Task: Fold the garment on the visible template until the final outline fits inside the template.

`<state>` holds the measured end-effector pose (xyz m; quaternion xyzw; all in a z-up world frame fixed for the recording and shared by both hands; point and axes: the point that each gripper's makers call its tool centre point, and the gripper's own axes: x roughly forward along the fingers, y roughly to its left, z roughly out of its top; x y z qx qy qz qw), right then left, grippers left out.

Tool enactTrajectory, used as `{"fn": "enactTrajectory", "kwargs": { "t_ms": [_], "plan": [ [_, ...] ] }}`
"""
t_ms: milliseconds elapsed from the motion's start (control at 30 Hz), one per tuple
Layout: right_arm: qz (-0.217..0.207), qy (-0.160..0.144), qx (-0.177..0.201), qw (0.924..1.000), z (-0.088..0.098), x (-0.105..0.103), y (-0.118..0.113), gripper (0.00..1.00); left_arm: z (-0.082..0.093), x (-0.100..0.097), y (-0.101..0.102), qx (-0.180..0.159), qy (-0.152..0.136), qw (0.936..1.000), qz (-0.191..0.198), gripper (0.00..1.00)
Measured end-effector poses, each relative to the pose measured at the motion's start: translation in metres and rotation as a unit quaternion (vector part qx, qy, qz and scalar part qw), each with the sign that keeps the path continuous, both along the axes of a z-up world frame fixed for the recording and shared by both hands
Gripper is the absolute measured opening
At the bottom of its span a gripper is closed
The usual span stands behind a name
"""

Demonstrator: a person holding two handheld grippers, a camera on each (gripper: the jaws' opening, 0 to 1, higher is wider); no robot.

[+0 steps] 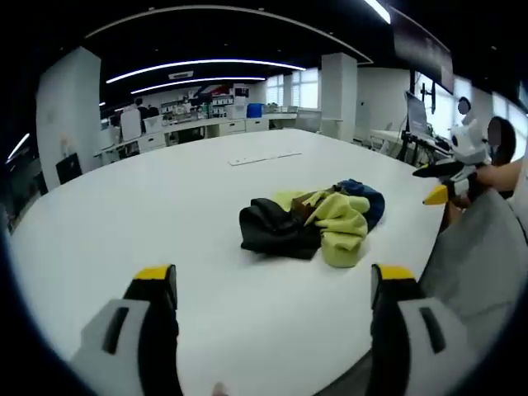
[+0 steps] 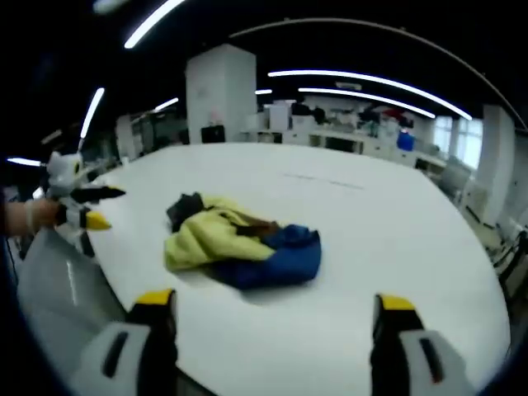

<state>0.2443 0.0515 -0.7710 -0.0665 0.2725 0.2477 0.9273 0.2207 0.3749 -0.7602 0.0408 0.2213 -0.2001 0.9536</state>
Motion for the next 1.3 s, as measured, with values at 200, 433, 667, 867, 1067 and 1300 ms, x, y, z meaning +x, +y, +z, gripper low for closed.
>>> {"fn": "enactTrajectory", "kwargs": {
  "t_ms": [200, 433, 667, 867, 1067, 1300],
  "plan": [
    [-0.002, 0.002, 0.002, 1.0, -0.0006, 0.0003, -0.0002, 0.99, -0.0004, 0.0, -0.0001, -0.001, 0.002, 1.0, 0.0, 0.95],
    [-0.002, 0.003, -0.001, 1.0, -0.0015, 0.0006, -0.0008, 0.99, -0.0011, -0.0002, -0.0018, -0.001, 0.004, 1.0, -0.003, 0.95],
    [-0.004, 0.002, -0.001, 1.0, -0.0016, 0.0015, -0.0022, 0.99, -0.0009, 0.0013, 0.0006, -0.003, 0.0, 1.0, 0.0, 0.95],
    [-0.003, 0.003, -0.002, 1.0, -0.0022, 0.0013, -0.002, 0.99, -0.002, 0.0017, 0.0019, -0.002, 0.0, 1.0, 0.001, 0.95],
    [-0.003, 0.004, -0.002, 1.0, -0.0026, 0.0011, -0.0019, 0.99, -0.0026, 0.0015, 0.0034, -0.002, 0.001, 1.0, 0.002, 0.95],
    [-0.004, 0.005, -0.002, 1.0, -0.0026, 0.0011, -0.0022, 0.99, -0.0032, 0.0014, 0.0029, -0.002, 0.002, 1.0, 0.002, 0.94]
  ]
}}
